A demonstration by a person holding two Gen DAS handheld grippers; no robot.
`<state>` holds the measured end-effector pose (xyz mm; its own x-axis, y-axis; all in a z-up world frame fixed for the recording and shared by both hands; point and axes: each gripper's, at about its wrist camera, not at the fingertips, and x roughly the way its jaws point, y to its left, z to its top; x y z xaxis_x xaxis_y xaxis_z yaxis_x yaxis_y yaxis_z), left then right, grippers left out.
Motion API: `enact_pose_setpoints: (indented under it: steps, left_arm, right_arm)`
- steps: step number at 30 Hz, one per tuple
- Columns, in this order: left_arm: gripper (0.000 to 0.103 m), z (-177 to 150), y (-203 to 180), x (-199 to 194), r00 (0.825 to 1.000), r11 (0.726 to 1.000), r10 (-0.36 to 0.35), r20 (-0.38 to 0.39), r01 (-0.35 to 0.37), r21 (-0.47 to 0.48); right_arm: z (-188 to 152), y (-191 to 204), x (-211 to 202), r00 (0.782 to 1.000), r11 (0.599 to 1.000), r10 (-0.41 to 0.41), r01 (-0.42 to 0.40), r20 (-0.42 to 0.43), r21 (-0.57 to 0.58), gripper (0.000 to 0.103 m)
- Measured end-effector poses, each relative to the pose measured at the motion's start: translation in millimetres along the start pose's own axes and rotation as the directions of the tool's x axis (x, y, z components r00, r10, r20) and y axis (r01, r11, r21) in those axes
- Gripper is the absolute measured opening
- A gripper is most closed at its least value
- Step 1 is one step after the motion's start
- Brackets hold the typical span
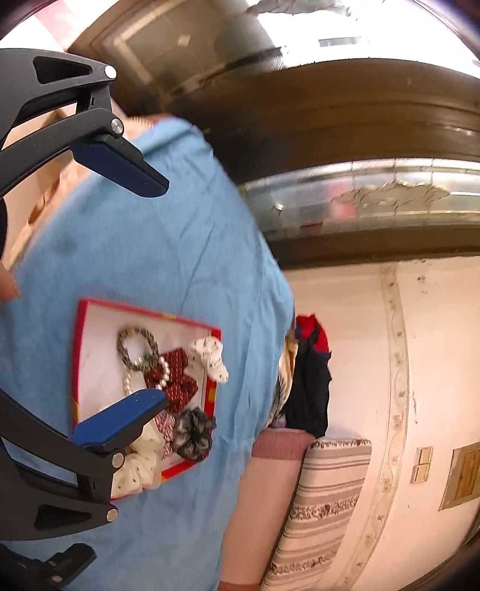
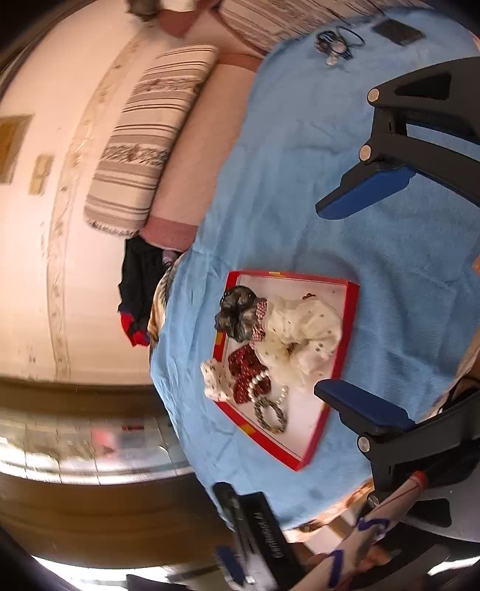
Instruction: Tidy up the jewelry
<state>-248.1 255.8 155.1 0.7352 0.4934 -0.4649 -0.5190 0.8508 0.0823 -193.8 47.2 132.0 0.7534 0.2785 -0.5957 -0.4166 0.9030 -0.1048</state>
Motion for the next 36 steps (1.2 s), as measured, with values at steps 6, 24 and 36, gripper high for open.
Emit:
enact_pose_setpoints:
  steps: [6, 24, 36]
  left_arm:
    - [0.103, -19, -8, -13, 0.997, 1.000, 0.009, -0.073, -0.009, -0.010]
    - [0.103, -34, -22, -6, 0.989, 0.994, 0.101, -0.110, -0.096, 0.052]
    - [0.103, -38, -20, 6, 0.985, 0.994, 0.105, -0.139, -0.099, 0.055]
  right_arm:
    - [-16, 5, -10, 1.000, 0.998, -0.023, 0.023, 0.013, -0.063, 0.092]
    - [-36, 9, 6, 0.998, 0.994, -0.040, 0.034, -0.057, -0.108, 0.092]
    - [-40, 14, 16, 0.996, 0.991, -0.037, 0.026, -0.082, -0.131, 0.092]
